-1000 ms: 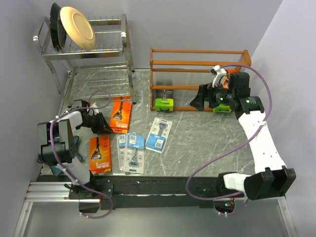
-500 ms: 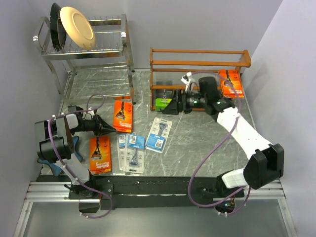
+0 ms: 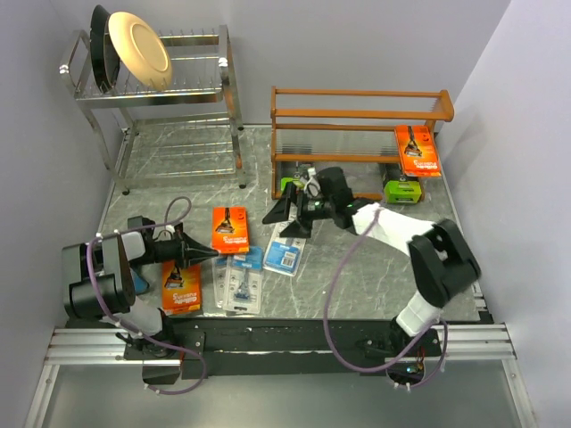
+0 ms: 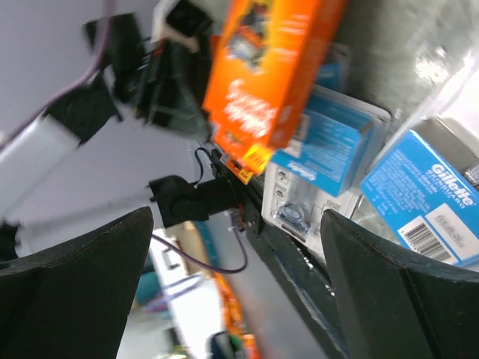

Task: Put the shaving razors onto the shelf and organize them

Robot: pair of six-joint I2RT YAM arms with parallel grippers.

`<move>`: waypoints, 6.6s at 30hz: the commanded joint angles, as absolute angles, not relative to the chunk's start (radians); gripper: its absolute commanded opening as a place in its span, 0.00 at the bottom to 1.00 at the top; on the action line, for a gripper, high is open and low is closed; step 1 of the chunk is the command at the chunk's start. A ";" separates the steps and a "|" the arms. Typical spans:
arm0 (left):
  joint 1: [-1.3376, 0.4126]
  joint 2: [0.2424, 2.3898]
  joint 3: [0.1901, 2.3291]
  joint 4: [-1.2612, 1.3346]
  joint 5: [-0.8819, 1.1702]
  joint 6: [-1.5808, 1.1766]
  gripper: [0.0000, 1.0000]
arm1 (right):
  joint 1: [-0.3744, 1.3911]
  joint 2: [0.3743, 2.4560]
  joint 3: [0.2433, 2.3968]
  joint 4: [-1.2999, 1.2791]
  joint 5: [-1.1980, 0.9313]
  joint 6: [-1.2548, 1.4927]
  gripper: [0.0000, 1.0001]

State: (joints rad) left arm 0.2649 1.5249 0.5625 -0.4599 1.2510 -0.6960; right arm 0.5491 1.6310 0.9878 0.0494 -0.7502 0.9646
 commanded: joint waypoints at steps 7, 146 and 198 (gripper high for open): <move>0.221 1.444 0.545 -0.428 1.298 -0.814 0.01 | 0.682 1.785 1.040 0.285 -0.759 1.253 0.84; -0.545 1.451 1.134 -0.160 0.735 -0.376 0.09 | -0.098 1.379 1.141 -0.429 -0.543 0.578 0.11; 0.208 1.336 0.996 -0.848 0.202 -0.340 1.00 | 0.029 1.218 0.979 -0.417 -0.609 0.469 0.79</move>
State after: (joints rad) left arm 0.0975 1.3827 1.0515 -0.7040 0.2279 -0.3264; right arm -0.0151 1.2610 0.9791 -0.4721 -0.5804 0.5106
